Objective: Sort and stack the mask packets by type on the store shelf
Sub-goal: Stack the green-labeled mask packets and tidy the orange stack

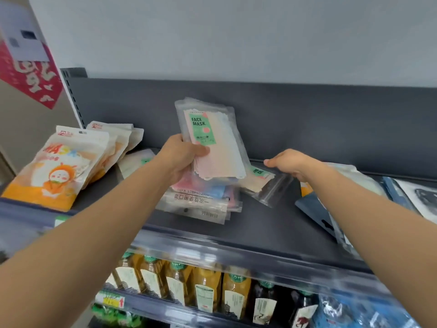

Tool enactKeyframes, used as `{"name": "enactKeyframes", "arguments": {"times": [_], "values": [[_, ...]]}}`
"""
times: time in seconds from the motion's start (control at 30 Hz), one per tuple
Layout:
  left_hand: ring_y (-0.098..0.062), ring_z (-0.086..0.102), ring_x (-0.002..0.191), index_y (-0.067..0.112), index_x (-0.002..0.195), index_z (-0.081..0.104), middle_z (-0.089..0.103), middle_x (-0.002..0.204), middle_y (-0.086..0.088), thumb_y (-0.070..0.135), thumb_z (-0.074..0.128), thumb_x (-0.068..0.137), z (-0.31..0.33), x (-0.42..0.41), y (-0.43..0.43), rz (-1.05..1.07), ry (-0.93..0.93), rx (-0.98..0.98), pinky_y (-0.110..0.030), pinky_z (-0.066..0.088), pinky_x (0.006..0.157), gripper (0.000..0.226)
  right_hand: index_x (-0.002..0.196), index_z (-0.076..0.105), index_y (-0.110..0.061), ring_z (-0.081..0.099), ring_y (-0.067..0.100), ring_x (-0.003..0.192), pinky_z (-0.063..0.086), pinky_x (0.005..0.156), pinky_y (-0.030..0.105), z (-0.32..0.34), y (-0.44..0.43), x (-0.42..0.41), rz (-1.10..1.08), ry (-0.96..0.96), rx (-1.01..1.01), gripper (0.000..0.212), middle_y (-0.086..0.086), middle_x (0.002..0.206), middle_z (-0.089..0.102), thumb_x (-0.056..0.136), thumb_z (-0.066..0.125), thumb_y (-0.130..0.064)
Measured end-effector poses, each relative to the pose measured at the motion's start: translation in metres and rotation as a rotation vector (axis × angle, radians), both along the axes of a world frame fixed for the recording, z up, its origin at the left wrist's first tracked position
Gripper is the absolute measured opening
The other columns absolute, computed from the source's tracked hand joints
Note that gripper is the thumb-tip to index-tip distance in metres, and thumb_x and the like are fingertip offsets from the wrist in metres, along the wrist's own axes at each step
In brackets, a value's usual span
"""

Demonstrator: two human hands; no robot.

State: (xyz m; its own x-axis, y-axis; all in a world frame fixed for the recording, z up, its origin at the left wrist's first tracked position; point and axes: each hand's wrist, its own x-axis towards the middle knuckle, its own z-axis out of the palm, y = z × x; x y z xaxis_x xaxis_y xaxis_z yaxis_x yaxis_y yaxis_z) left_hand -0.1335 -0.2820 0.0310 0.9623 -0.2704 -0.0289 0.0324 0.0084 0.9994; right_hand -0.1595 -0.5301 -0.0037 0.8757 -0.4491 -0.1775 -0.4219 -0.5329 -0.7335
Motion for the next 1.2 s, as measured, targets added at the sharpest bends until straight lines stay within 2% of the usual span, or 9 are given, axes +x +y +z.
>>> {"name": "enactKeyframes", "arguments": {"times": [0.2,0.43,0.5,0.6,0.67,0.83,0.97,1.1,1.2], "values": [[-0.018,0.067,0.076,0.006,0.094,0.063,0.069,0.103,-0.008,-0.008,0.058,0.086,-0.001,-0.003,0.018,0.025,0.026,0.112,-0.023,0.056,0.047,0.017,0.127,0.052,0.003,0.054,0.03,0.118,0.044,0.102,0.036,-0.009,0.011,0.025,0.134,0.135,-0.244,0.061,0.015,0.13,0.056,0.08,0.075,-0.027],[-0.021,0.067,0.08,0.006,0.097,0.062,0.068,0.107,-0.01,-0.007,0.058,0.087,-0.006,-0.003,0.02,0.017,0.047,0.109,-0.019,0.048,0.039,0.017,0.119,0.053,0.004,0.057,0.024,0.104,0.044,0.081,0.029,-0.001,0.022,0.02,0.113,0.258,-0.453,0.054,0.01,0.107,0.055,0.085,0.07,-0.033],[-0.021,0.067,0.079,0.004,0.101,0.062,0.068,0.111,-0.012,-0.008,0.057,0.087,-0.006,-0.003,0.019,0.001,0.045,0.099,-0.018,0.049,0.038,0.019,0.097,0.057,0.002,0.057,0.024,0.1,0.046,0.079,0.028,0.003,0.025,0.015,0.116,0.273,-0.527,0.037,0.005,0.092,0.055,0.089,0.064,-0.034],[-0.018,0.065,0.065,0.0,0.109,0.061,0.066,0.112,-0.015,-0.008,0.056,0.088,-0.006,-0.004,0.02,-0.026,0.052,0.082,-0.015,0.044,0.033,0.023,0.067,0.045,-0.008,0.05,0.02,0.073,0.039,0.054,0.023,0.007,0.027,0.01,0.036,0.247,-0.588,0.036,0.001,0.067,0.041,0.094,0.054,-0.029],[-0.018,0.064,0.065,-0.002,0.115,0.059,0.065,0.112,-0.015,-0.008,0.055,0.088,-0.005,-0.003,0.023,-0.049,0.057,0.072,-0.013,0.043,0.032,0.027,0.066,0.044,-0.007,0.044,0.017,0.058,0.03,0.044,0.025,0.009,0.028,0.006,-0.086,0.169,-0.506,0.032,0.003,0.064,0.042,0.093,0.054,-0.02],[-0.02,0.066,0.079,0.002,0.114,0.06,0.067,0.118,-0.012,-0.006,0.056,0.089,-0.002,0.008,0.033,-0.119,0.078,-0.002,-0.03,0.057,0.058,0.027,0.059,0.035,-0.01,0.044,0.026,0.065,0.027,0.044,0.027,0.023,0.037,-0.015,-0.343,-0.071,-0.364,0.035,0.005,0.062,0.038,0.091,0.048,-0.008],[-0.02,0.065,0.083,0.002,0.122,0.057,0.064,0.123,-0.012,-0.003,0.053,0.092,-0.002,0.011,0.034,-0.176,0.056,-0.02,-0.03,0.054,0.061,0.031,0.058,0.03,-0.01,0.035,0.022,0.055,0.023,0.044,0.026,0.036,0.051,-0.04,-0.526,-0.273,-0.297,0.034,0.003,0.061,0.035,0.087,0.044,0.0],[-0.02,0.063,0.083,0.003,0.117,0.057,0.064,0.122,-0.013,-0.004,0.052,0.092,-0.001,0.009,0.028,-0.266,0.057,-0.074,-0.029,0.053,0.059,0.026,0.085,0.046,-0.009,0.048,0.026,0.081,0.04,0.063,0.035,0.048,0.072,-0.06,-0.603,-0.534,-0.325,0.01,0.006,0.086,0.05,0.089,0.04,-0.002],[-0.017,0.064,0.079,0.007,0.107,0.056,0.065,0.116,-0.01,-0.002,0.054,0.092,0.0,0.009,0.022,-0.33,0.05,-0.102,-0.029,0.053,0.062,0.018,0.1,0.052,-0.004,0.049,0.021,0.082,0.042,0.07,0.035,0.056,0.086,-0.074,-0.63,-0.722,-0.346,0.013,0.004,0.09,0.052,0.095,0.04,-0.005]]}}
